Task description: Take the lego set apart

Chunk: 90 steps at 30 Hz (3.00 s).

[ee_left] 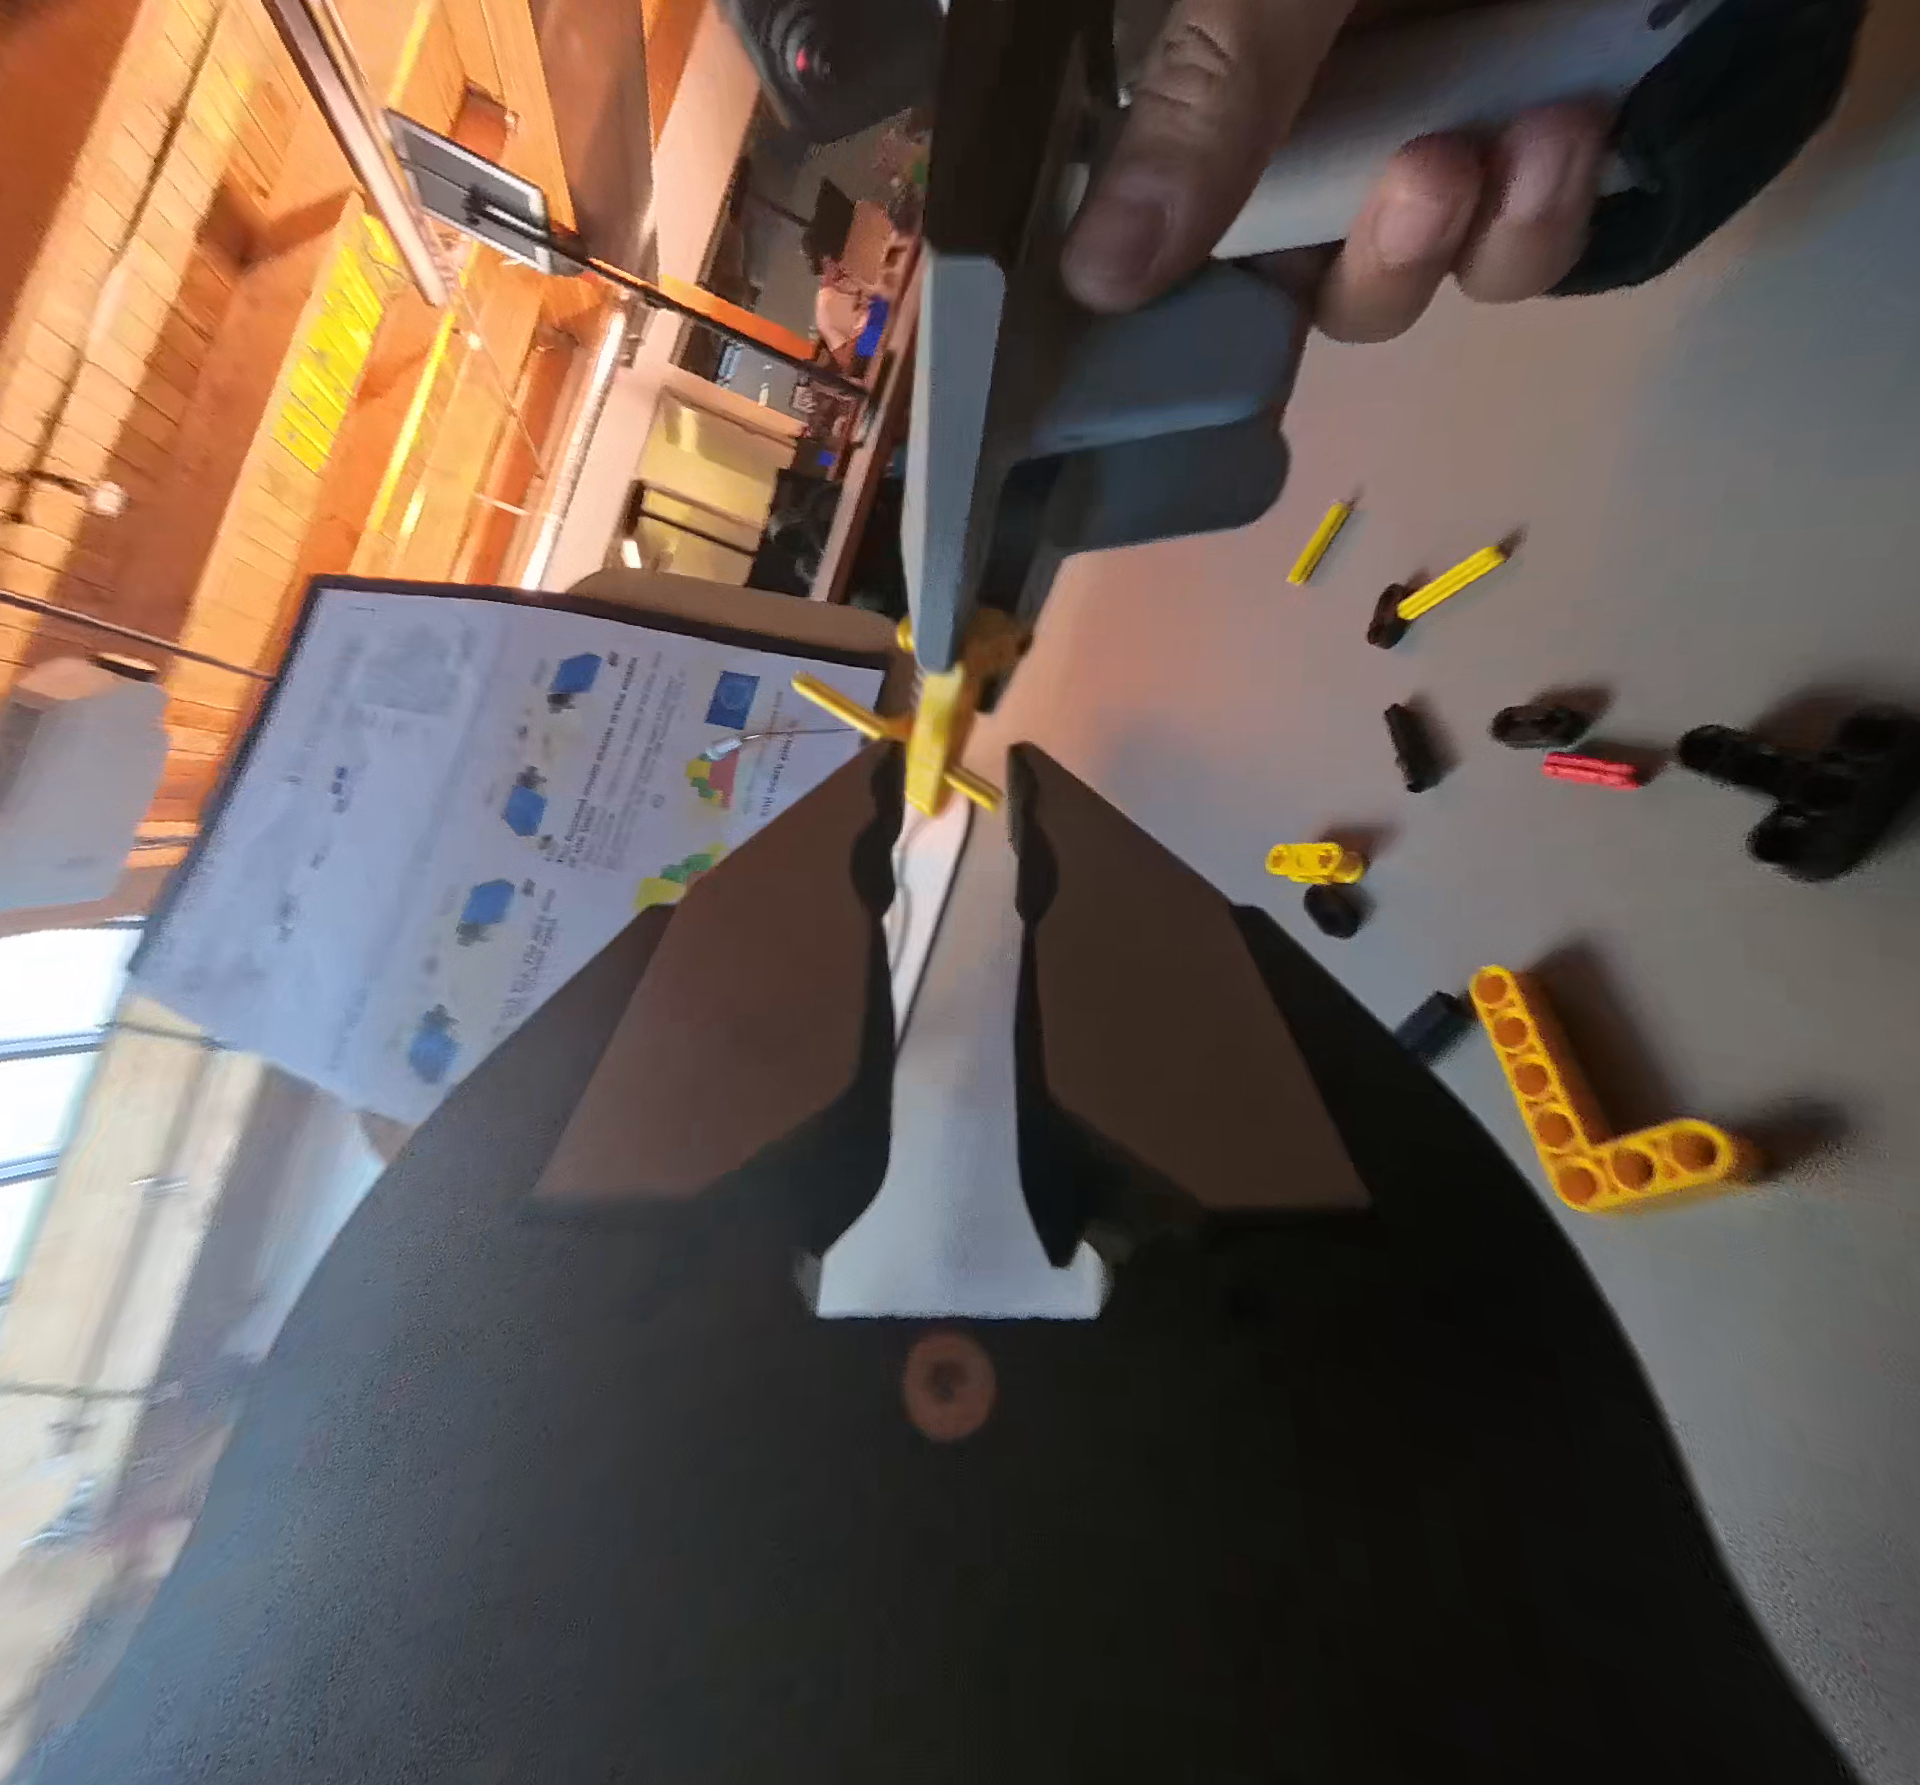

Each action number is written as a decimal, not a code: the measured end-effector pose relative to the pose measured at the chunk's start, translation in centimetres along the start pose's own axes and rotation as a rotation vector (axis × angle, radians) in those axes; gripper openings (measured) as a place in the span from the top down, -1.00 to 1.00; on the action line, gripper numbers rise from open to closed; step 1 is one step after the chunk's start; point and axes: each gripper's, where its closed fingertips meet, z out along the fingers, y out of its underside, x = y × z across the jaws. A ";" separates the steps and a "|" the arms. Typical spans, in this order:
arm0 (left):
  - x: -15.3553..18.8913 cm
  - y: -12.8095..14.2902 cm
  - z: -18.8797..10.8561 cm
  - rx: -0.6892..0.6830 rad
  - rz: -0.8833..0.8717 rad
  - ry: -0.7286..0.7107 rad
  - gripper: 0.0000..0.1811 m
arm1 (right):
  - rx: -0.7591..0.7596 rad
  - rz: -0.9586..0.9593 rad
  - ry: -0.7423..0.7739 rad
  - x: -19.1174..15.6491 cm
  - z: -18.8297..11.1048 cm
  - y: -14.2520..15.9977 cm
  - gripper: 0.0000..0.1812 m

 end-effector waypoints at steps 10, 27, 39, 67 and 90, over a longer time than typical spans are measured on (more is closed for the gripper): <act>0.4 0.3 -0.3 0.094 -0.635 0.264 0.80 | -0.017 -0.124 -0.008 -0.9 0.2 0.0 0.80; 0.4 1.0 -0.2 0.119 -1.137 0.467 0.97 | 0.019 -0.270 0.159 -1.0 1.1 -0.5 0.81; -0.3 1.0 -0.6 0.175 -1.103 0.454 0.98 | 0.006 -0.347 0.114 -1.6 1.4 -0.3 0.82; 1.4 -0.9 -1.6 0.216 -0.871 0.584 0.79 | -0.181 -0.524 0.142 -1.6 0.5 1.0 0.81; 2.7 -0.5 -1.5 0.148 -0.728 0.582 0.95 | -0.167 -0.407 0.105 -0.4 -1.5 0.4 0.77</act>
